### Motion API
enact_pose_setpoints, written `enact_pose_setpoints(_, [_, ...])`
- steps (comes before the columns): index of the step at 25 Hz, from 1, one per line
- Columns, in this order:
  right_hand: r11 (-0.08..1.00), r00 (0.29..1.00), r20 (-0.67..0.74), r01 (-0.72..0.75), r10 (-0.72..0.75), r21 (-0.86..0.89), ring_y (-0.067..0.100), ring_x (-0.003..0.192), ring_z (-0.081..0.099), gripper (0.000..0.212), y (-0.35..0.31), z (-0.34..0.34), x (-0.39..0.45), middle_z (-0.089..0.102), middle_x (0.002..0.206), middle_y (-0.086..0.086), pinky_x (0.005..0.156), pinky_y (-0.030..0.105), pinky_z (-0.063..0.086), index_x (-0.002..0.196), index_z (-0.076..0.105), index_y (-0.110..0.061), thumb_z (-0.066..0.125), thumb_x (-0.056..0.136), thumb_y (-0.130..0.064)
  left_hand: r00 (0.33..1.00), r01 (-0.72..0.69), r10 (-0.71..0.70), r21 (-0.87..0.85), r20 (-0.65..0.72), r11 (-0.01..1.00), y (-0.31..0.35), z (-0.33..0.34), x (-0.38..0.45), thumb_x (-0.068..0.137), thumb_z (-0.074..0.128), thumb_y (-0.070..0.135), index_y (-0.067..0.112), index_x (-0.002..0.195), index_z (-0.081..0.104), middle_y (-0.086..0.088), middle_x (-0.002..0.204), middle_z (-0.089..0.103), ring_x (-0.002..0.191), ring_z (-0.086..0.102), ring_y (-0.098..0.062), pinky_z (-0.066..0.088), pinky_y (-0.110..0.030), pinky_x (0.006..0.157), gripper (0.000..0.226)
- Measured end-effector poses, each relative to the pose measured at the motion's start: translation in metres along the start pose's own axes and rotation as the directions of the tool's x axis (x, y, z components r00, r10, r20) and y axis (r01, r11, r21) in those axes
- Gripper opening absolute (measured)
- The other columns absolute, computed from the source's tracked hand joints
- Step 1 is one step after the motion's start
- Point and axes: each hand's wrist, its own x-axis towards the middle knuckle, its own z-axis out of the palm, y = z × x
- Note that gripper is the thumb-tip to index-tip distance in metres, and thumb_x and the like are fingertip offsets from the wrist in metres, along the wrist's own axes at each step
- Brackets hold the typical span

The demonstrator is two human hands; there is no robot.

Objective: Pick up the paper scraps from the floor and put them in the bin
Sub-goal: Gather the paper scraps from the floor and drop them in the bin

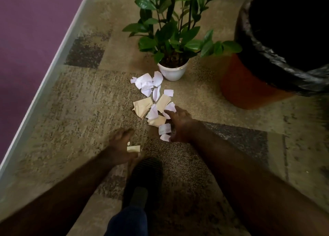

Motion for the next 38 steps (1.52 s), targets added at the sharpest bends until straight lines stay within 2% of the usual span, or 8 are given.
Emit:
enact_pose_setpoints(2, [0.998,1.0,-0.002,-0.015,0.015,-0.067,0.04,0.148,-0.004,0.117,0.002,0.018,0.016,-0.01,0.162,0.009,0.112,0.062,0.026,0.152,0.002,-0.04,0.082,0.068,-0.044,1.0,-0.004,0.002,0.082,0.022,0.997,-0.003,0.015,-0.006,0.065,0.055,0.069,0.03,0.147,0.029,-0.015,0.158,0.012,0.146,0.015,-0.033,0.018,-0.042,0.119,0.094])
enact_pose_setpoints(6, [0.985,0.999,-0.02,0.023,-0.027,-0.171,0.044,0.146,-0.01,0.127,-0.006,0.029,0.043,-0.019,0.161,0.008,0.11,0.067,0.023,0.15,-0.007,-0.044,0.083,0.061,-0.053,0.998,-0.057,0.057,0.132,0.009,0.99,-0.004,0.019,-0.007,0.072,0.036,0.078,0.033,0.145,0.033,-0.011,0.16,0.009,0.145,0.018,-0.031,0.023,-0.043,0.118,0.086])
enact_pose_setpoints(9, [0.97,0.999,-0.006,0.03,-0.032,-0.242,0.046,0.146,-0.008,0.126,-0.015,0.035,0.054,-0.018,0.161,0.006,0.111,0.068,0.019,0.148,-0.009,-0.048,0.082,0.061,-0.057,0.993,-0.117,0.117,0.252,0.014,0.961,-0.007,0.017,-0.002,0.087,0.049,0.056,0.03,0.145,0.033,-0.013,0.156,0.017,0.141,0.024,-0.03,0.028,-0.038,0.115,0.066])
enact_pose_setpoints(14, [0.961,0.994,-0.088,0.032,-0.058,-0.274,0.04,0.146,0.009,0.092,-0.022,0.049,0.061,0.008,0.161,0.005,0.111,0.056,0.028,0.147,0.021,-0.045,0.074,0.072,-0.052,0.975,-0.219,0.217,0.287,0.037,0.933,-0.01,0.018,0.009,0.091,0.054,0.027,0.018,0.132,0.05,-0.011,0.137,0.042,0.128,0.041,-0.026,0.034,-0.032,0.106,0.042])
enact_pose_setpoints(19, [0.976,0.98,-0.162,0.08,-0.115,-0.204,0.033,0.127,0.036,0.049,-0.022,0.054,0.058,0.035,0.144,0.01,0.097,0.043,0.044,0.138,0.046,-0.027,0.054,0.09,-0.031,0.971,-0.239,0.23,0.31,0.065,0.92,-0.013,0.019,0.017,0.09,0.052,0.019,0.013,0.113,0.059,-0.009,0.123,0.052,0.116,0.049,-0.024,0.037,-0.033,0.095,0.024])
enact_pose_setpoints(28, [0.979,0.989,-0.117,0.069,-0.093,-0.193,0.031,0.112,0.05,0.035,-0.026,0.052,0.058,0.047,0.126,0.013,0.091,0.042,0.05,0.127,0.055,-0.013,0.052,0.093,-0.022,0.963,-0.204,0.15,0.244,0.222,0.948,-0.004,-0.005,0.029,0.089,0.06,0.019,0.008,0.109,0.065,-0.01,0.117,0.063,0.112,0.056,-0.024,0.043,-0.034,0.096,0.024])
enact_pose_setpoints(34, [0.987,0.988,-0.148,0.019,-0.043,-0.161,0.03,0.106,0.061,0.025,-0.021,0.045,0.051,0.058,0.117,0.01,0.084,0.037,0.05,0.113,0.063,-0.015,0.048,0.094,-0.023,0.988,-0.118,0.119,-0.023,0.098,0.993,-0.004,-0.029,0.016,0.081,0.073,0.032,0.013,0.068,0.07,0.0,0.061,0.067,0.06,0.063,-0.011,0.044,-0.02,0.06,0.023])
enact_pose_setpoints(38, [0.995,0.985,-0.147,-0.086,0.092,0.042,0.026,0.1,0.064,0.022,-0.01,0.03,0.048,0.066,0.108,0.007,0.083,0.033,0.051,0.103,0.069,-0.018,0.051,0.091,-0.021,0.993,-0.109,0.109,0.002,-0.042,0.994,-0.011,-0.043,0.02,0.078,0.073,0.018,0.016,0.08,0.074,-0.003,0.081,0.074,0.071,0.065,-0.013,0.042,-0.02,0.063,0.003])
